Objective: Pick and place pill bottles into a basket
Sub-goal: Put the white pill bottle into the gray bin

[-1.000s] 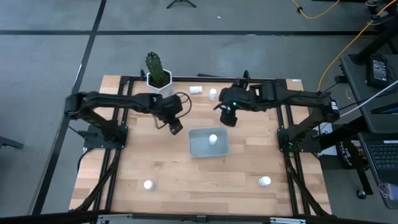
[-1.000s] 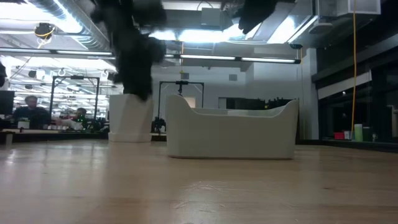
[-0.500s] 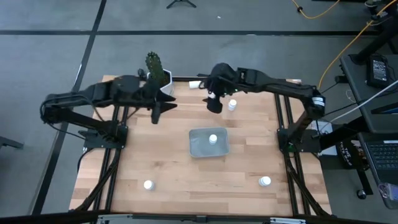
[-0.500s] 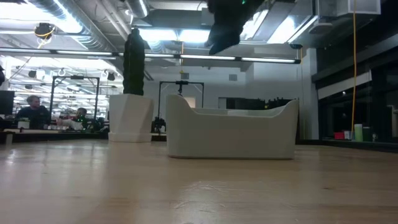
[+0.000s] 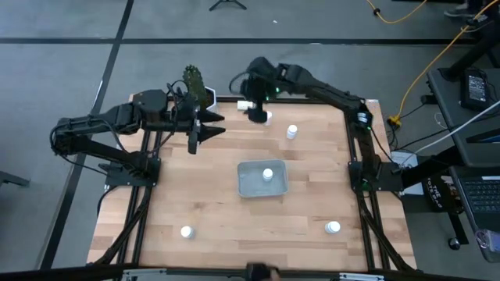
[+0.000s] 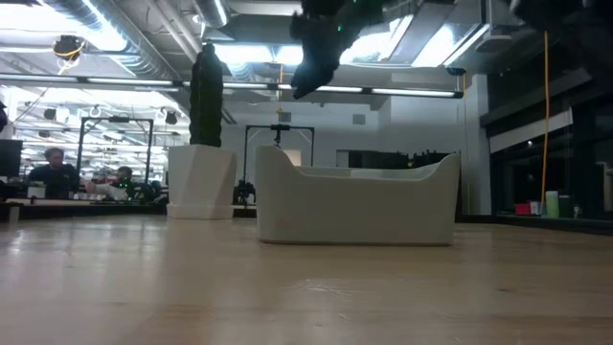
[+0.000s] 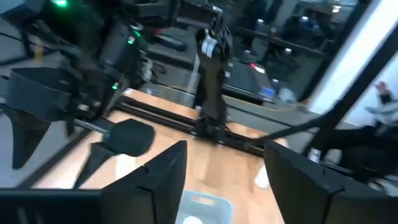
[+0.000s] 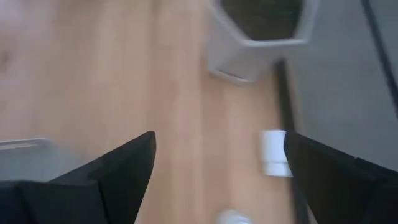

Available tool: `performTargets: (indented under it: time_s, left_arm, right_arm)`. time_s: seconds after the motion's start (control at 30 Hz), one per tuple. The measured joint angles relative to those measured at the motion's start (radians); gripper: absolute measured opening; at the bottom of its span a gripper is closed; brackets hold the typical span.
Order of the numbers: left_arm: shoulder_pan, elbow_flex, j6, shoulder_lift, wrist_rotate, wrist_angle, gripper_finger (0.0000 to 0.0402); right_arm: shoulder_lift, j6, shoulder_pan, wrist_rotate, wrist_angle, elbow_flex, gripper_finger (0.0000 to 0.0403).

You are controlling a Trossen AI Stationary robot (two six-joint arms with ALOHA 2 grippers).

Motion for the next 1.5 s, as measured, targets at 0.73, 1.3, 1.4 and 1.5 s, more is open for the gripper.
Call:
performTargets:
  time_s: [0.73,1.3,1.4,1.5]
  left_arm:
    - [0.137,0.000,0.048,0.000,-0.121,-0.003,0.0227]
    - [0.140,0.000,0.021,0.000,-0.119,-0.003,0.0228]
    - [0.139,0.000,0.021,0.000,-0.094,-0.003,0.0226]
    - [0.139,0.000,0.021,0.000,-0.078,-0.003,0.0228]
  right_arm:
    - [0.205,-0.022,-0.245,-0.246,0.179,0.095,0.0355]
    - [0.339,0.091,-0.176,-0.172,0.170,0.095,0.0355]
    - [0.355,0.105,-0.165,-0.103,0.137,0.095,0.0355]
    - [0.356,0.104,-0.157,-0.074,0.118,0.088,0.0355]
